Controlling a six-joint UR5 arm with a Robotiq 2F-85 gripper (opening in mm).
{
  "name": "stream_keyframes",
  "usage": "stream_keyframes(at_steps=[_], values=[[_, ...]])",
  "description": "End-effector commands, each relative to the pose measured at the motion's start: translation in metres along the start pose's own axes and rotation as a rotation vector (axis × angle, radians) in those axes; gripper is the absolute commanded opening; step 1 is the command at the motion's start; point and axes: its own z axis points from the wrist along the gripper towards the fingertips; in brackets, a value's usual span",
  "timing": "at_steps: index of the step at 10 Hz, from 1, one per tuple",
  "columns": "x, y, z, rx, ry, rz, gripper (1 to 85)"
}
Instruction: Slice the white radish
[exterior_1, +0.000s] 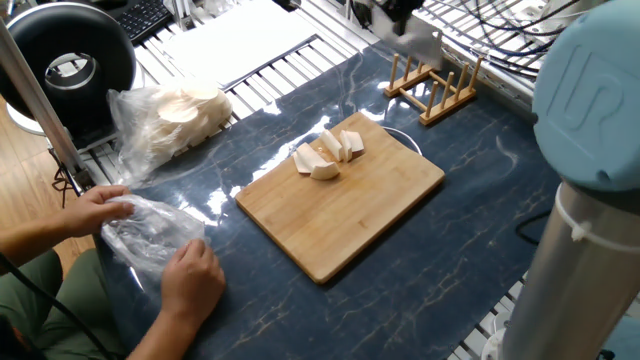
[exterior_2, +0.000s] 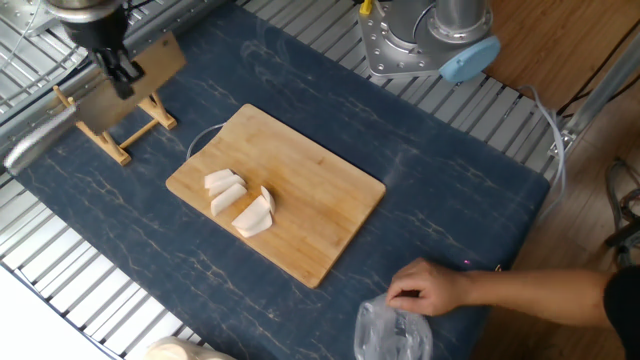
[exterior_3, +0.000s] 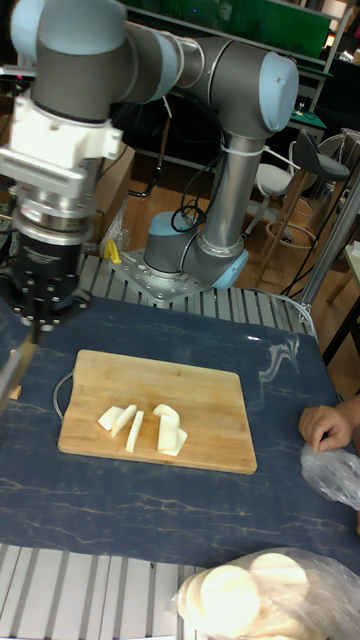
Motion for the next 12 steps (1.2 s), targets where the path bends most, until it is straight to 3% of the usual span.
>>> stream_keyframes(at_steps=[1, 5, 12], values=[[-0.001, -0.035, 0.008, 0.001, -0.021, 0.004, 1.0], [-0.010, -0.063, 0.024, 0.029, -0.073, -0.034, 1.0], [-0.023, -0.051, 0.054, -0.022, -0.125, -0.030, 1.0]])
